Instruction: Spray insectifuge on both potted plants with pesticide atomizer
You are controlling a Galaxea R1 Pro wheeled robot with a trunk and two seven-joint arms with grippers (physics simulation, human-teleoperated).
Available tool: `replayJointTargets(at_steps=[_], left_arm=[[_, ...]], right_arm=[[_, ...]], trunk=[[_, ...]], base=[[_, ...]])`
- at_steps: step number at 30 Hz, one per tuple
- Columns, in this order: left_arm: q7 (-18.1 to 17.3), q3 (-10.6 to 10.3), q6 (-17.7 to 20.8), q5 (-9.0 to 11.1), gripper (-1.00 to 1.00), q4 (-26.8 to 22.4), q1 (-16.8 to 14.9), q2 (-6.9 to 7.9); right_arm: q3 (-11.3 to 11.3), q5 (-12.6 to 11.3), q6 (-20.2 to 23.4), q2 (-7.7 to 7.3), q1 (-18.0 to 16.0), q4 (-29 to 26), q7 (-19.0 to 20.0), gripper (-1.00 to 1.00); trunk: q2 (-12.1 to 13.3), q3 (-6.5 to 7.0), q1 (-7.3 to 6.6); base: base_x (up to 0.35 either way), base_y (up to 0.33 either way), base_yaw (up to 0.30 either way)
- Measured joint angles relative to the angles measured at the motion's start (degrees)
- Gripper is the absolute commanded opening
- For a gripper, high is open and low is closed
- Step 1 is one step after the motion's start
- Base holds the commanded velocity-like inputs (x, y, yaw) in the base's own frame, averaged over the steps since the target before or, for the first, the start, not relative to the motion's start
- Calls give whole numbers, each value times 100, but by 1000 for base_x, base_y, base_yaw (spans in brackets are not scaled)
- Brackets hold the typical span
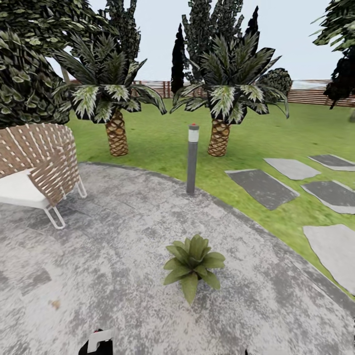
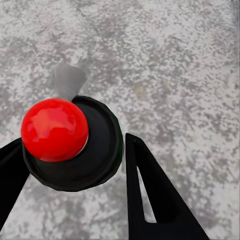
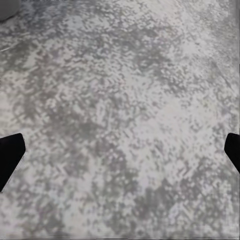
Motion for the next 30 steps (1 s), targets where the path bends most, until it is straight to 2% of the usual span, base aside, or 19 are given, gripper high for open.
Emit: replayJointTargets(at_steps=[6, 14, 26, 30], left_arm=[[0, 0, 6, 0, -100, 2, 1, -4], [0, -3, -1, 6, -100, 6, 2, -2], [-7, -7, -18, -1, -100, -6, -2, 5], [-7, -14, -15, -3, -100, -2, -1, 6]], right_arm=[[-13, -5, -1, -1, 0, -15, -7, 100], [-6, 2, -3, 17, -1, 15, -13, 100], [1, 3, 0, 25, -1, 19, -4, 100], [-3, 6, -6, 20, -1, 19, -8, 100]], trunk=[[0, 7, -1], [0, 7, 0], [0, 7, 2], [0, 7, 1]], base=[[138, 306, -267], [120, 306, -21], [-37, 305, -163], [-84, 145, -34]])
